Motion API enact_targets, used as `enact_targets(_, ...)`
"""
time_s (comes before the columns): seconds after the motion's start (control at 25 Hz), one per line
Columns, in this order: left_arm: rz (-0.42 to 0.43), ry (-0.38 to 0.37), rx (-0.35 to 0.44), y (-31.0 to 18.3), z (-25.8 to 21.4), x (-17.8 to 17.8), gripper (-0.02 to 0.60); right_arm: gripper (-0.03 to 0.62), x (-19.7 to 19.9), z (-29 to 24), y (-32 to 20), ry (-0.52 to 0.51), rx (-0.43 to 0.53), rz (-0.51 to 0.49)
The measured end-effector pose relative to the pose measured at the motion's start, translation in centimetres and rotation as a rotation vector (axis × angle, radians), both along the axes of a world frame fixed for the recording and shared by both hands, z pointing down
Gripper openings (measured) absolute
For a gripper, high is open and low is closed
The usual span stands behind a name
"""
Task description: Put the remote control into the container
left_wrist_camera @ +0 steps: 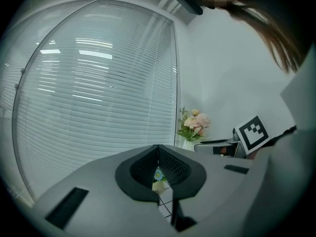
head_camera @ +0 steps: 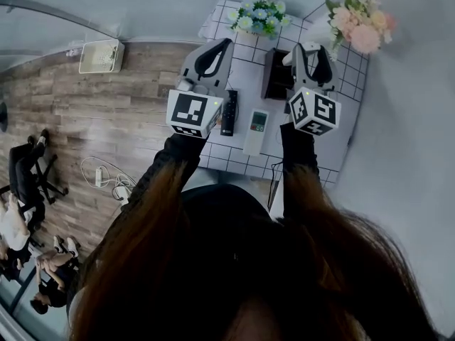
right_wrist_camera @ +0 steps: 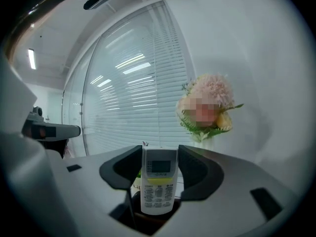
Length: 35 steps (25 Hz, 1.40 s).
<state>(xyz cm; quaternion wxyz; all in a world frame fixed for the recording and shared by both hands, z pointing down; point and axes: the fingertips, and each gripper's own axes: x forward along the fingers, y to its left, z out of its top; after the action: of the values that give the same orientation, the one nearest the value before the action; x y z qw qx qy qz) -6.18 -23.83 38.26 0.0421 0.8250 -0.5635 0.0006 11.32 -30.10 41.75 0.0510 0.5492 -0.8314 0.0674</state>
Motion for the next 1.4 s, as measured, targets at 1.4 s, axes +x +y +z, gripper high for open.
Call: enact_targets(1.4, -0.035, 0.005, -0.007, 1.1, 0.1, -0.6, 0.009, 0.233, -1.0, 10.1, 1.5, 0.336, -0.230, -0.013)
